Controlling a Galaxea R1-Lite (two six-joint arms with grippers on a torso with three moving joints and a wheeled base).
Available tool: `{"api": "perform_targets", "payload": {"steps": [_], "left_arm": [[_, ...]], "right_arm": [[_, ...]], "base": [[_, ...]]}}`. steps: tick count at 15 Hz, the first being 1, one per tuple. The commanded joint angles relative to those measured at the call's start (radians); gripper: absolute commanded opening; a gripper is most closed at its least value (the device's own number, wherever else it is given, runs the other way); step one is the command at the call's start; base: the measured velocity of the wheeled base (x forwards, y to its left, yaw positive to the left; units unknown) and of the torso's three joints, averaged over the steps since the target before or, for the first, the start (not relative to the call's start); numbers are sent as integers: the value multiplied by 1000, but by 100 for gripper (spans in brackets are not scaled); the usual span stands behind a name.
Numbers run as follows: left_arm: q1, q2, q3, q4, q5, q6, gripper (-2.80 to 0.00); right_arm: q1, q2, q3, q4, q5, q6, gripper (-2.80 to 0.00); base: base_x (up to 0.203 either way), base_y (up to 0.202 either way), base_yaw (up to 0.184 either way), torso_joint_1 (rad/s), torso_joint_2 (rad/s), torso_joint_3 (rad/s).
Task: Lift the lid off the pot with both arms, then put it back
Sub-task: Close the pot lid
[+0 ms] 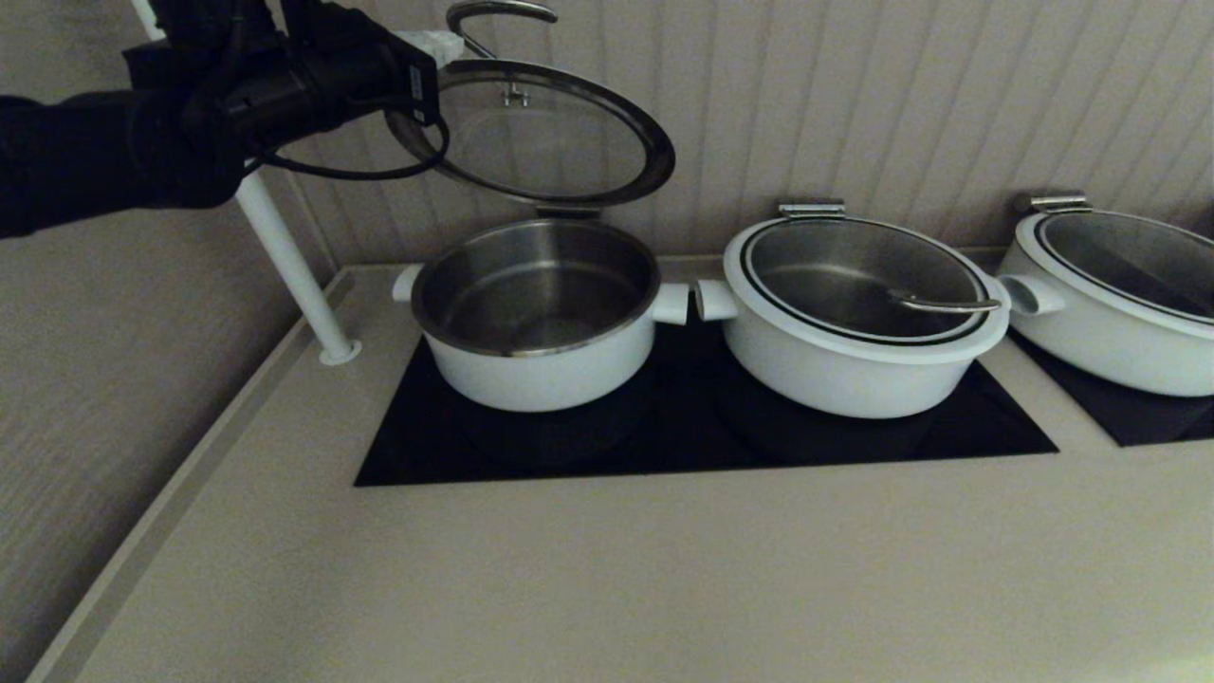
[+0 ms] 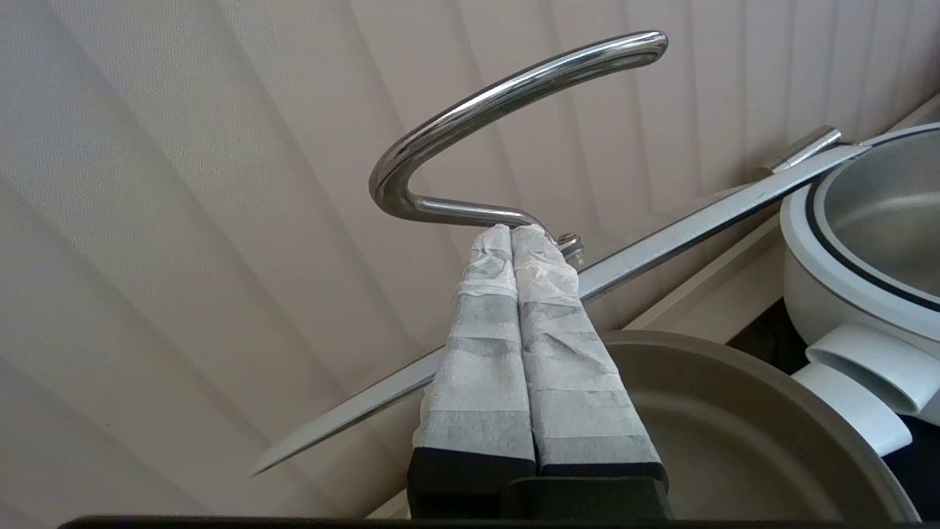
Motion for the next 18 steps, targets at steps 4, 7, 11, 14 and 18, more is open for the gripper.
{"api": "perform_targets", "payload": {"steps": [4, 7, 11, 14, 18], "left_arm": [[0, -26, 17, -3, -2, 1, -280], [0, -45, 66, -10, -2, 3, -280], [0, -65, 132, -37, -1, 3, -280], [-1, -56, 132, -46, -1, 3, -280], [0, -57, 159, -47, -1, 3, -280]], "right_arm": [[0, 2, 0, 1, 0, -1, -280], [0, 2, 0, 1, 0, -1, -280], [0, 2, 0, 1, 1, -1, -280], [0, 2, -1, 1, 0, -1, -280], [0, 2, 0, 1, 0, -1, -280]], "base": [[0, 0, 0, 0, 0, 0], [0, 0, 0, 0, 0, 0], [0, 0, 0, 0, 0, 0], [0, 0, 0, 0, 0, 0], [0, 0, 0, 0, 0, 0]]}}
